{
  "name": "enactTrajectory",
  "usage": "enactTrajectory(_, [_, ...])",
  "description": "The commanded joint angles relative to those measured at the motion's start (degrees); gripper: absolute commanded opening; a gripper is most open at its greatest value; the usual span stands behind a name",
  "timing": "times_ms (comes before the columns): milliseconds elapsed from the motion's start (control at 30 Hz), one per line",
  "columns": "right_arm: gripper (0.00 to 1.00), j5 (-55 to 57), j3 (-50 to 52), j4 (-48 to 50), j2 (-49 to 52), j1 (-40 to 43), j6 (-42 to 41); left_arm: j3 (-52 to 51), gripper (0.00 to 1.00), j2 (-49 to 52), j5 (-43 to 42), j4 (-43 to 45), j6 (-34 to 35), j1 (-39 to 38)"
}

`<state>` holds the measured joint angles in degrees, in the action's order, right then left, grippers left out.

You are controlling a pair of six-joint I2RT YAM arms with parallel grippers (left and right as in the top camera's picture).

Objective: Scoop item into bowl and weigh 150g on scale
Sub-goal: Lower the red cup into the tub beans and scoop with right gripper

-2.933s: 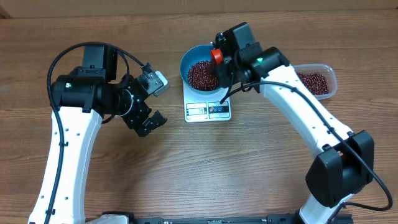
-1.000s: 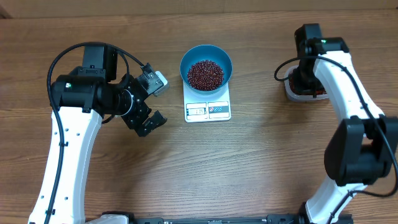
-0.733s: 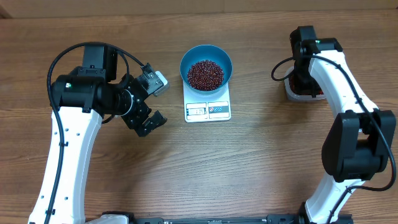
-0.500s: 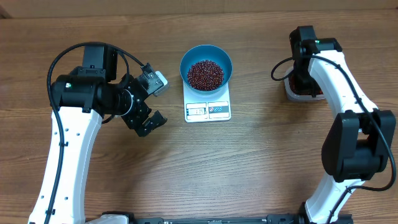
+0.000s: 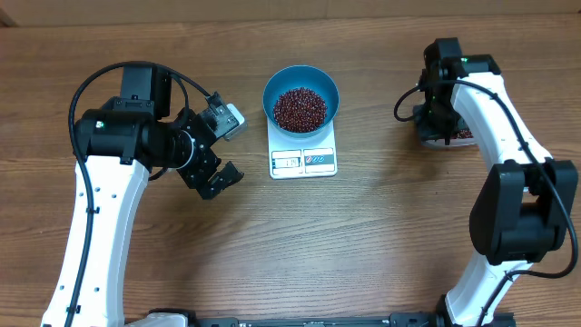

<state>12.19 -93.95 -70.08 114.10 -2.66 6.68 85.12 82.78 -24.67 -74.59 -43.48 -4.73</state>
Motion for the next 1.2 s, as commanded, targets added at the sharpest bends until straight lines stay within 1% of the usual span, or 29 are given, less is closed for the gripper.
enactTrajectory(0, [0.04,-9.6,-3.5,-1.1,-1.1,0.9,1.1,1.1,1.0,-0.7,-0.2,0.0,0.4,0.2])
enactTrajectory(167, [0.04,-16.8,-3.9,-2.0,-1.0,4.9,1.1,1.1,0.99,-0.7,-0.2,0.0,0.4,0.2])
enactTrajectory(333, [0.04,-26.0,-3.9,-2.4,-1.0,10.8,1.2,1.1,1.0,-0.7,-0.2,0.0,0.4,0.2])
enactTrajectory(500, [0.04,-40.4,-3.8,-2.8,-0.9,17.6,4.3,1.1,0.99,-0.7,-0.2,0.0,0.4,0.2])
enactTrajectory(567, [0.04,-43.3,-3.7,-3.2,-0.5,20.0,4.3,1.1,1.0,-0.7,-0.2,0.0,0.4,0.2])
enactTrajectory(800, [0.04,-46.0,-1.9,-4.3,1.2,26.0,4.5,1.1,1.0,-0.7,-0.2,0.0,0.4,0.2])
enactTrajectory(933, [0.04,-49.4,-0.4,-4.0,1.2,28.2,7.0,1.2,1.0,-0.7,-0.2,0.0,0.4,0.2])
enactTrajectory(1167, [0.04,-54.6,-0.1,-4.4,1.2,32.7,8.2,1.2,1.0,-0.7,-0.2,0.0,0.4,0.2])
